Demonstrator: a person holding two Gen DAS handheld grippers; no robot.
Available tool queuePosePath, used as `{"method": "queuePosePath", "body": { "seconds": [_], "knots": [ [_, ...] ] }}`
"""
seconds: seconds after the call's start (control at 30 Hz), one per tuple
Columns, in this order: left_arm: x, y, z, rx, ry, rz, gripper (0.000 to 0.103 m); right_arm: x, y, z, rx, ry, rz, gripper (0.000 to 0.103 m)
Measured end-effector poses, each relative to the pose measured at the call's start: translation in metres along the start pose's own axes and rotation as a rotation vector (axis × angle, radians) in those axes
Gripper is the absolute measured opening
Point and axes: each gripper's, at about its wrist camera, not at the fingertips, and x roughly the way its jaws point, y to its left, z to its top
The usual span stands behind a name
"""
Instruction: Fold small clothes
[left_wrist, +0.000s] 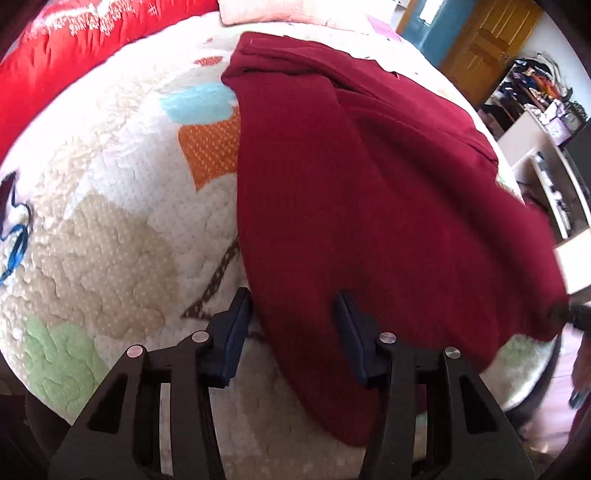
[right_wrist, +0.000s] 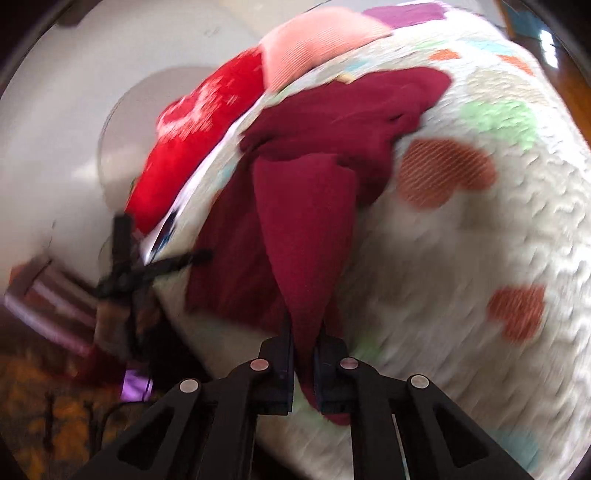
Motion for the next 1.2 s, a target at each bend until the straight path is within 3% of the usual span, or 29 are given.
{"method": "queuePosePath", "body": {
  "seconds": [0.1,0.17,0.23,0.33,0.47,0.5,0.57,0.63,0.73,0.9,0.93,1.03,1.1,1.17,1.2],
  "knots": [
    [-0.007,0.008,-0.005,-0.033,0.009,-0.032,0.046,0.007,0.013,-0.024,-0.034,0.059,-0.021,0.007],
    [-0.008,0.013,-0.007,-0.075,0.008,-0.050,0.046,0.014,-0.004,-0.027,0.028,0.051,-0.057,0.007],
    [-0.008,0.017,-0.008,-0.132,0.011,-0.068,0.048,0.013,-0.015,-0.027,0.075,0.027,-0.019,0.007],
    [-0.008,0.016,-0.015,-0.189,-0.006,-0.086,0.055,0.008,-0.008,-0.023,0.039,0.018,0.007,0.007],
    [-0.001,-0.003,-0.018,-0.115,-0.032,-0.021,0.056,0.011,-0.011,-0.015,0.058,0.023,0.012,0.007],
    [-0.001,-0.007,-0.019,-0.093,-0.040,-0.014,0.052,0.012,-0.014,-0.014,0.068,0.023,0.010,0.007],
    [-0.001,-0.012,-0.019,-0.067,-0.045,-0.035,0.018,0.012,-0.020,-0.013,0.088,0.019,0.017,0.007],
    [-0.004,-0.010,-0.018,-0.060,-0.043,-0.059,0.012,0.012,-0.018,-0.011,0.089,0.022,0.021,0.007],
    [-0.025,-0.003,-0.021,-0.029,-0.044,-0.075,0.010,0.004,-0.006,-0.013,0.039,0.048,0.096,0.007],
    [-0.059,0.027,-0.028,-0.066,-0.064,-0.005,0.010,0.004,0.013,-0.018,-0.020,0.094,0.238,0.007],
    [-0.059,0.033,-0.030,-0.072,-0.053,0.016,0.010,0.011,0.012,-0.020,-0.024,0.111,0.234,0.007],
    [-0.038,0.042,-0.039,-0.076,0.016,0.115,0.009,0.040,-0.010,-0.026,0.011,0.182,0.085,0.007],
    [-0.032,0.043,-0.046,-0.045,0.021,0.178,0.009,0.050,-0.027,-0.028,0.065,0.207,0.076,0.008],
    [-0.036,0.043,-0.048,-0.042,0.011,0.172,0.009,0.046,-0.035,-0.024,0.109,0.209,0.107,0.019],
    [-0.040,0.044,-0.047,-0.046,0.006,0.169,0.009,0.039,-0.032,-0.021,0.082,0.206,0.087,0.031]
  ]
}}
